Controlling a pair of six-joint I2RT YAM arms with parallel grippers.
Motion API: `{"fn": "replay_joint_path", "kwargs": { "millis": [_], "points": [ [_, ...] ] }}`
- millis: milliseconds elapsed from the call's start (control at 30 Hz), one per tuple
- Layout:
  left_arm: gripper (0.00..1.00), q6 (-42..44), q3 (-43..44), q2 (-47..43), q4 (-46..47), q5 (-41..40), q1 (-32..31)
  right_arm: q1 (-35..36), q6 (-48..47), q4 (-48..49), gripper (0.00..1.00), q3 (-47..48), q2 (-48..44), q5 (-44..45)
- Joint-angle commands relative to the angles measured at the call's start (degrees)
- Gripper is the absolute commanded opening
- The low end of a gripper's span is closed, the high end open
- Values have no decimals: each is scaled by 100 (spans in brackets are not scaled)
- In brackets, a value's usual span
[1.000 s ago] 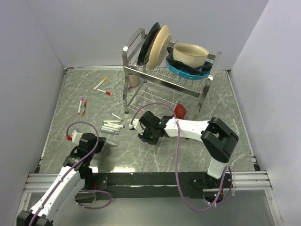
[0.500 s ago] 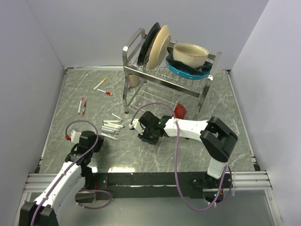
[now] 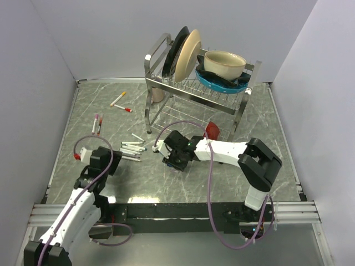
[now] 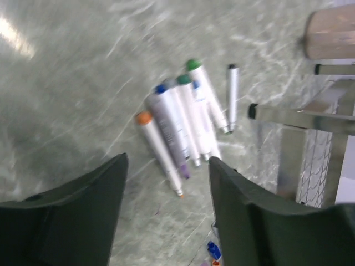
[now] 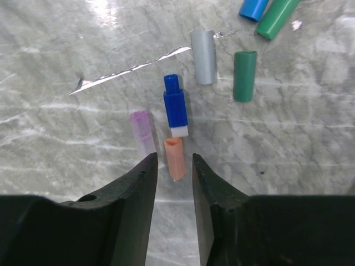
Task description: Open the pen caps
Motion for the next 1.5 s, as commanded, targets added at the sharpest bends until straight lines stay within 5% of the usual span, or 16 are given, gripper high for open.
{"fn": "replay_joint_path", "kwargs": {
  "millis": [0, 267, 433, 533, 733, 933, 1467],
  "points": [
    [71, 873, 701, 352, 202, 188, 440, -52, -378, -105, 40, 179, -739, -182],
    [83, 2963, 2116, 2485, 774, 1665, 2109, -52, -801, -448, 41, 127, -1283, -798],
    [86, 4072, 3355, 3630, 590, 1631, 2314, -25, -916, -492, 40, 91, -1600, -1061],
    [79, 4679, 4093, 4568, 292, 1517, 2322, -16, -924, -475, 40, 65, -1767, -1097],
    [47, 5268, 5096, 5712, -104, 1447, 2314, 36, -942, -501, 40, 74, -1812, -1132],
    [35, 5524, 5518, 6390, -315, 1411, 2296, 124, -968, -492, 40, 65, -1812, -1105],
    [36, 5797, 6310, 7551, -746, 910, 2147, 186, -995, -483, 40, 65, -1601, -991]
  ]
}}
